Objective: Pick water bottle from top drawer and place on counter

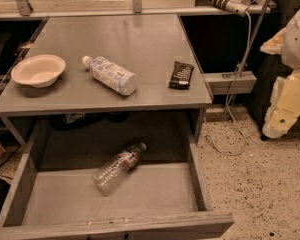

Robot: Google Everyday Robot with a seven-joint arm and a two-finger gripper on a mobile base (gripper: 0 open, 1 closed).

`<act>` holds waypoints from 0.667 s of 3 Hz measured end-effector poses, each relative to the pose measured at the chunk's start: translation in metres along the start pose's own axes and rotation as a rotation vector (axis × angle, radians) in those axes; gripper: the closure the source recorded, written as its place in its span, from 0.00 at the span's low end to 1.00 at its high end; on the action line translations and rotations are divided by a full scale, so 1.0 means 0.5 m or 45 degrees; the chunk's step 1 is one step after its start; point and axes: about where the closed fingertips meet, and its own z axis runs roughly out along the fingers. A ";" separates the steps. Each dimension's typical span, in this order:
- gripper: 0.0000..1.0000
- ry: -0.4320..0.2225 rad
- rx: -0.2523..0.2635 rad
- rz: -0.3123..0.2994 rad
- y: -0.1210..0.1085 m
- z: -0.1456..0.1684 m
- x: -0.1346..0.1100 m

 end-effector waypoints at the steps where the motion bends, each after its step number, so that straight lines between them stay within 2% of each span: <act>1: 0.00 0.000 0.000 0.000 0.000 0.000 0.000; 2: 0.00 -0.037 -0.010 0.008 0.022 0.010 -0.017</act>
Offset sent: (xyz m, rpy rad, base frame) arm -0.0166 0.0270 -0.0195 0.0744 0.0231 0.0074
